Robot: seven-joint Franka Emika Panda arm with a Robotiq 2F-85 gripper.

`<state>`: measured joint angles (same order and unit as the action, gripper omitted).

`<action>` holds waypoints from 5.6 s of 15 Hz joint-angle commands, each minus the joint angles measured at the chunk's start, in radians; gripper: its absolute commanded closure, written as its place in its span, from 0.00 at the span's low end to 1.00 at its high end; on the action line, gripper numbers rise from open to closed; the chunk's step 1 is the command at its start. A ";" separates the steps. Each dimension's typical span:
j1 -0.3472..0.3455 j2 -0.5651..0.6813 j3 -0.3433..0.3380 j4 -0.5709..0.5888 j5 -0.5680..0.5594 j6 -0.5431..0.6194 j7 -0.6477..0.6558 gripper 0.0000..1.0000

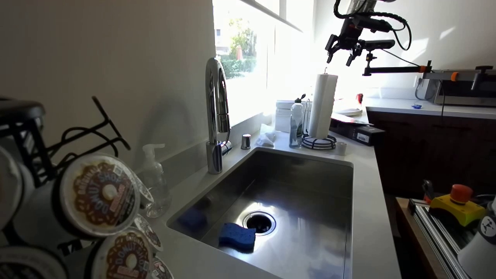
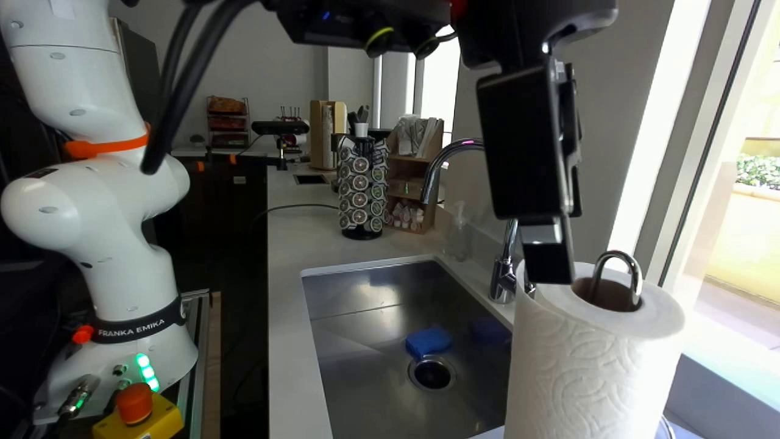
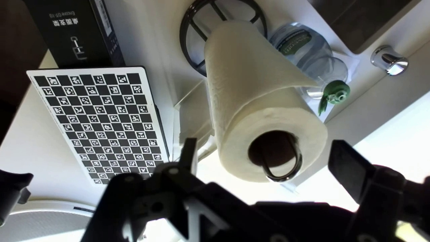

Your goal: Remove the paper towel from the paper towel holder

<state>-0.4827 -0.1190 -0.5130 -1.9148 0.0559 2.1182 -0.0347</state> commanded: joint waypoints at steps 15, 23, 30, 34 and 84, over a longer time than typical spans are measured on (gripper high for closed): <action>0.003 0.093 0.011 0.028 0.085 0.092 -0.153 0.00; 0.002 0.106 0.018 0.013 0.104 0.106 -0.174 0.00; 0.000 0.113 0.021 0.012 0.078 0.101 -0.159 0.00; 0.000 0.115 0.022 0.012 0.077 0.100 -0.154 0.00; 0.001 0.111 0.025 -0.044 0.195 0.168 -0.021 0.00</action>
<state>-0.4842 -0.0083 -0.4916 -1.9268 0.2166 2.2549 -0.0591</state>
